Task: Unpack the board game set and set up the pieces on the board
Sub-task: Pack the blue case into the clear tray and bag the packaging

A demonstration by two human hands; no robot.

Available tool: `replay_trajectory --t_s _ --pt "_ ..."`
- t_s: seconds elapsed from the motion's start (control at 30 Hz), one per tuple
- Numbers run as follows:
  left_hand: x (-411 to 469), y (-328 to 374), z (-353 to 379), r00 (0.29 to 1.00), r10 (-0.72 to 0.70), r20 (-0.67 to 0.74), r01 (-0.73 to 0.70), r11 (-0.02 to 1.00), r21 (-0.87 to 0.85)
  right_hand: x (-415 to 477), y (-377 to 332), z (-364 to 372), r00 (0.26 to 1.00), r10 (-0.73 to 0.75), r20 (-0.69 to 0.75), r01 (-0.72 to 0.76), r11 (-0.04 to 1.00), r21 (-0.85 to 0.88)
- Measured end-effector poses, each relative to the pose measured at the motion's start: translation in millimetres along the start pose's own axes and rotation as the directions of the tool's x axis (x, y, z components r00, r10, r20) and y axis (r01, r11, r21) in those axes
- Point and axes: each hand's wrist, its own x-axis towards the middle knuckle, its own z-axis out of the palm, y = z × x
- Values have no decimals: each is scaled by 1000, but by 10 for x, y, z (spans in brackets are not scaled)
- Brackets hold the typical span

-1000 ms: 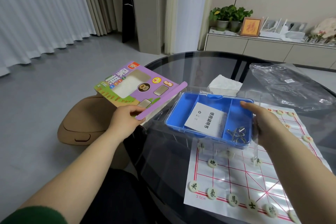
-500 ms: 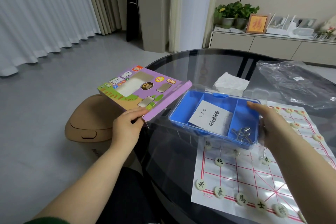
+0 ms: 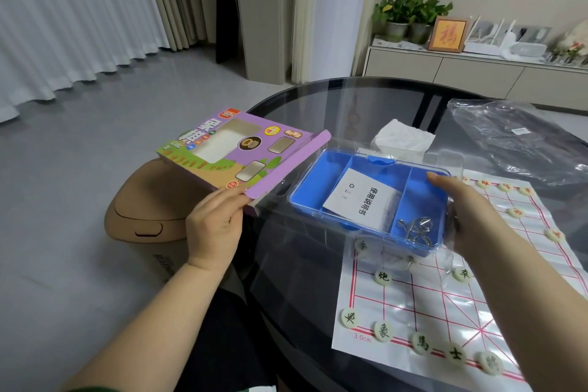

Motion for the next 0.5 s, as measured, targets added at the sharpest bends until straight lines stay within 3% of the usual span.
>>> replay_trajectory --t_s 0.13,0.33,0.5 --pt "74 7 31 998 -62 22 62 997 -41 17 -4 27 1000 -9 0 9 1000 11" --pt "147 135 30 932 -362 34 362 916 -175 66 28 41 999 -29 -19 28 999 -21" --pt "179 174 -10 929 -363 74 370 897 -241 53 25 111 999 -48 -11 48 999 1"
